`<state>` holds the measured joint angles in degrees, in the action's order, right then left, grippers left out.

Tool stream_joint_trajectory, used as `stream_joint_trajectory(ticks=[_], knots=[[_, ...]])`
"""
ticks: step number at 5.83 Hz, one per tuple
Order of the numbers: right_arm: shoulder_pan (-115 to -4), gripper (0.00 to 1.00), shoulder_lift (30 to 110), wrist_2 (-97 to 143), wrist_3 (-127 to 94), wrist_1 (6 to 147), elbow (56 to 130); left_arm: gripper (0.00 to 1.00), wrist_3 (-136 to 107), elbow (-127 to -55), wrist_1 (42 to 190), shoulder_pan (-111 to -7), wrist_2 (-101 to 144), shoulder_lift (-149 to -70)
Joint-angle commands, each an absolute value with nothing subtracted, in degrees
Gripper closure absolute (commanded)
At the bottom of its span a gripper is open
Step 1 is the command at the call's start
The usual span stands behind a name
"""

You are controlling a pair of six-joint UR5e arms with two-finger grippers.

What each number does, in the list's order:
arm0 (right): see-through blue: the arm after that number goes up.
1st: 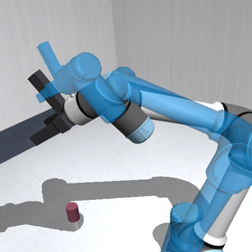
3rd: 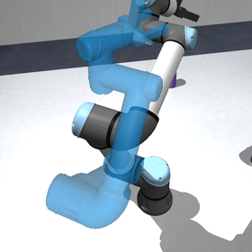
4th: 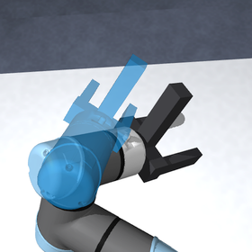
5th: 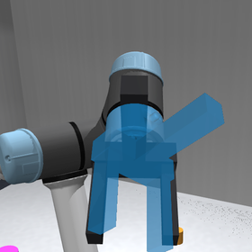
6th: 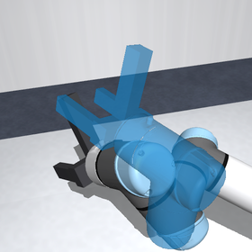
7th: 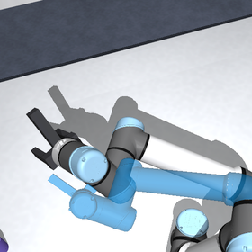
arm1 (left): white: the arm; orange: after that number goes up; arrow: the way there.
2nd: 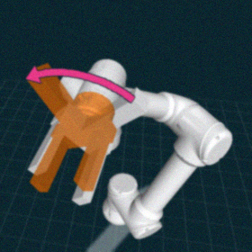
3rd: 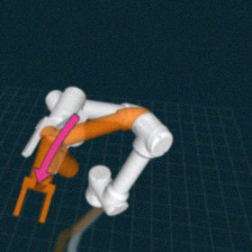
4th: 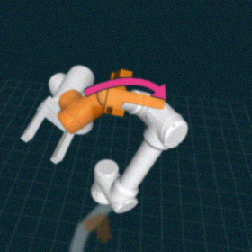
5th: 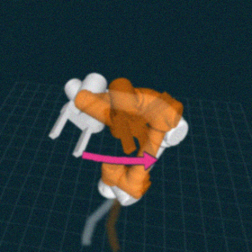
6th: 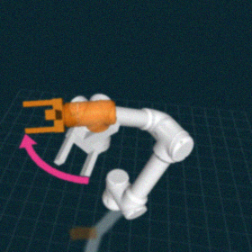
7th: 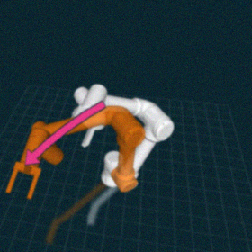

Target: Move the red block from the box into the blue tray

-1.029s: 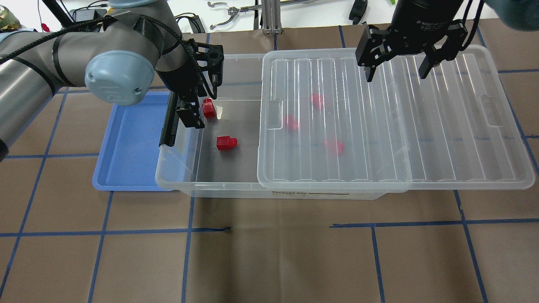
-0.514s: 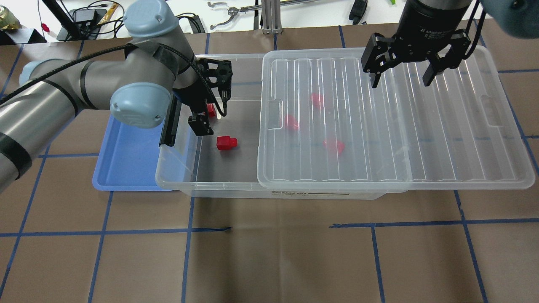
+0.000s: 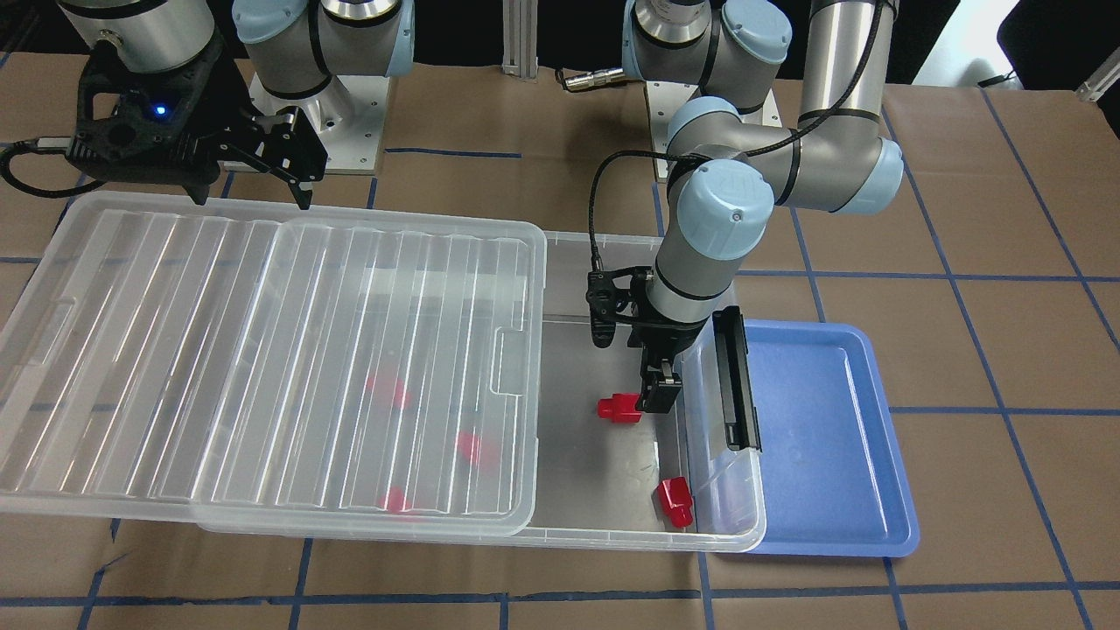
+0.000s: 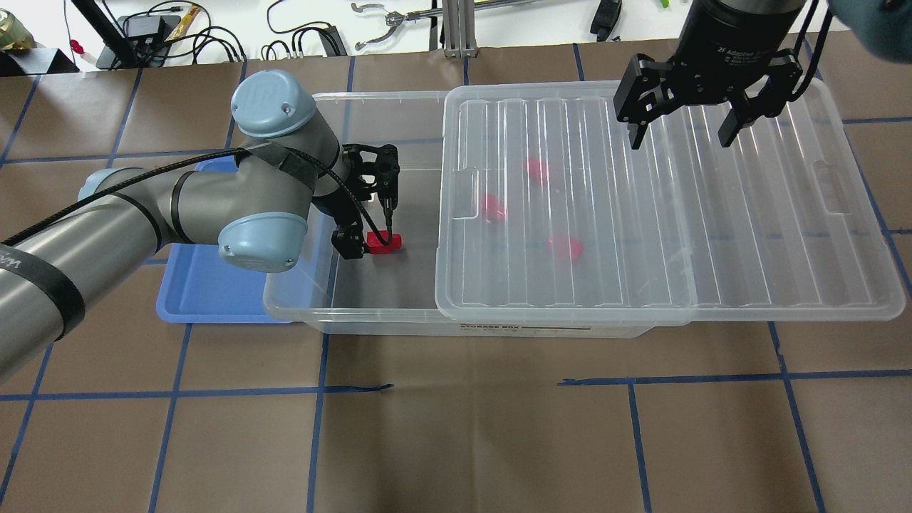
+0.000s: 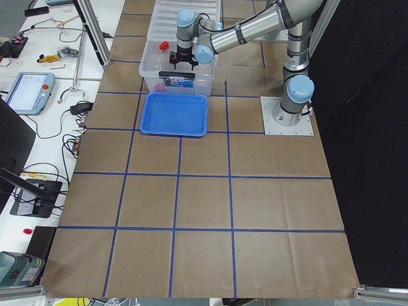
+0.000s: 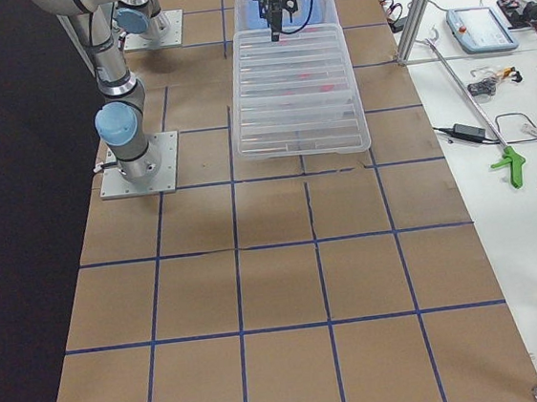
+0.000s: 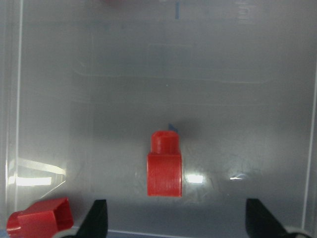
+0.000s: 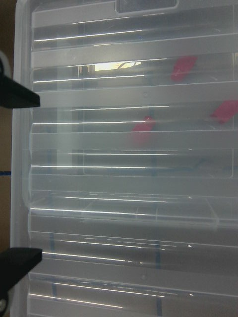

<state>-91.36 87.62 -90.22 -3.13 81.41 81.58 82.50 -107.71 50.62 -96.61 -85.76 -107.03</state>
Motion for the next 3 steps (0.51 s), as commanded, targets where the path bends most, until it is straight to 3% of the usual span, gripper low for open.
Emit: stream_joint_trajectory(ticks=[1, 3], knots=[[-91.41, 0.00, 87.63, -90.26, -3.16, 81.39, 81.65, 0.03, 82.09, -107.93, 49.75, -96.77, -85.52, -108.89], [-91.41, 0.00, 87.54, -90.35, -3.16, 81.39, 81.83, 0.03, 83.14, -107.75, 49.75, -96.77, -85.43, -110.56]])
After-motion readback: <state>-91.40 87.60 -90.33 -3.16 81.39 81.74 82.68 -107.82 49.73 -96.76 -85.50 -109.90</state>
